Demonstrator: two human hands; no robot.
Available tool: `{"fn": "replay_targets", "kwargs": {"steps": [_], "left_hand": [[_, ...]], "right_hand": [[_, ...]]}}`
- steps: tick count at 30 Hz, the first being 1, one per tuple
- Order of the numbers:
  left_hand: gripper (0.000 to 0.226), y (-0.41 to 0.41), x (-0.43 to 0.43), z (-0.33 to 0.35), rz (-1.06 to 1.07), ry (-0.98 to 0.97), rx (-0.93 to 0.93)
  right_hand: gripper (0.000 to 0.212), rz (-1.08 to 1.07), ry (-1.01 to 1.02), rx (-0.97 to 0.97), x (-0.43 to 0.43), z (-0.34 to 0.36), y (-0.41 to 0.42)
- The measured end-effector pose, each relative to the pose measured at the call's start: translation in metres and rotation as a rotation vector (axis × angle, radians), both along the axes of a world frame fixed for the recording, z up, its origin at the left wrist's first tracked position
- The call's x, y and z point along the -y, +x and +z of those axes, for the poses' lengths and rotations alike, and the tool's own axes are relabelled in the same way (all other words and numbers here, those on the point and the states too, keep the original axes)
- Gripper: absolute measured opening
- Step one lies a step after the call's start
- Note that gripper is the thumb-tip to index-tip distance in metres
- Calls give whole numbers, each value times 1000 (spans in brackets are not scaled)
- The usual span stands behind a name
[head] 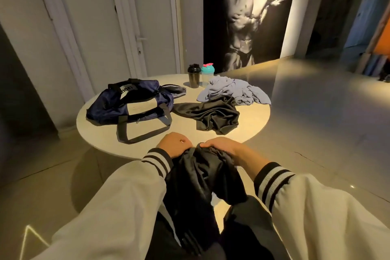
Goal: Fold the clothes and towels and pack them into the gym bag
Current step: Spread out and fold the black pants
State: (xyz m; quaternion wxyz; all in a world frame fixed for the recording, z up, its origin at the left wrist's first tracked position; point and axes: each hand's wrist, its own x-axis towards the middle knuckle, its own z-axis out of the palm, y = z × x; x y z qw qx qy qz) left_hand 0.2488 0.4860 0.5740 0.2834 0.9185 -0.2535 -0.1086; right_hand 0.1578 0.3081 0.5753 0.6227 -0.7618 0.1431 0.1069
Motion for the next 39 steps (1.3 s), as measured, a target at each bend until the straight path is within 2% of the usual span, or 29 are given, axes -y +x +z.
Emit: {"fn": "replay_targets", "kwargs": {"steps": [3, 6, 10, 16, 20, 22, 24, 28, 30, 33, 39], "left_hand": [[27, 6, -3, 4, 57, -211, 66], [26, 18, -5, 11, 46, -198, 161], [23, 33, -5, 21, 93, -199, 240], [27, 59, -1, 27, 75, -52, 299], [26, 74, -5, 37, 26, -14, 295], [25, 78, -4, 41, 5, -13, 307], [24, 81, -3, 42, -8, -9, 311], [39, 91, -2, 46, -107, 84, 312], [46, 94, 0, 49, -141, 150, 306], [43, 96, 3, 48, -153, 169, 290], [60, 86, 5, 44, -149, 156, 201]], "right_hand": [[30, -377, -359, 350, 9, -9, 16], [21, -402, -681, 490, 11, -9, 25], [19, -379, -875, 591, 14, -3, 41], [15, -267, -817, 595, 19, 10, 71], [20, -187, -965, 544, 27, 16, 88], [19, -196, -1003, 521, 28, 19, 96], [16, -232, -956, 514, 25, 21, 102], [15, -279, -879, 515, 22, 26, 110], [15, -299, -929, 534, 20, 29, 110], [15, -307, -972, 596, 17, 29, 109], [26, -284, -911, 575, 18, 27, 107]]}}
